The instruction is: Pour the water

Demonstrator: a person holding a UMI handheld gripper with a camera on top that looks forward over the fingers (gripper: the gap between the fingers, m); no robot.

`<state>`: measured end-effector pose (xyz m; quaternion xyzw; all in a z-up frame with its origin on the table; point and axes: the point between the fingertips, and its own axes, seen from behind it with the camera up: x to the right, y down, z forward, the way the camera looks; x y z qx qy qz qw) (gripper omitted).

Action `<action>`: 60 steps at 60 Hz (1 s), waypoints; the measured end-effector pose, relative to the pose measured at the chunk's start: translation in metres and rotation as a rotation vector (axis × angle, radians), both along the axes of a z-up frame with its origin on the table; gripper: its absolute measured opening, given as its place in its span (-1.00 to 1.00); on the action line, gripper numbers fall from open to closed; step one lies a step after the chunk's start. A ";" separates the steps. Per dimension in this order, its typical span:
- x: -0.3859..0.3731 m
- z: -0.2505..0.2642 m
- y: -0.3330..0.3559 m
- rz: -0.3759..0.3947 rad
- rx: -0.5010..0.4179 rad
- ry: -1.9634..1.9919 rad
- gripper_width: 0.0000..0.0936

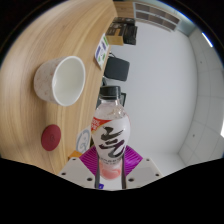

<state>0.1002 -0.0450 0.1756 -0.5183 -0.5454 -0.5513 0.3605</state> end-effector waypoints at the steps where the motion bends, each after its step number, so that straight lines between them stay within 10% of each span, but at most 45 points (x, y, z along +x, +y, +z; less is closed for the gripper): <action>1: 0.000 0.001 -0.001 -0.008 -0.004 0.055 -0.37; 28: -0.003 -0.007 0.008 -0.125 -0.062 1.388 -0.37; 60: 0.027 -0.114 0.011 -0.269 -0.141 1.736 -0.31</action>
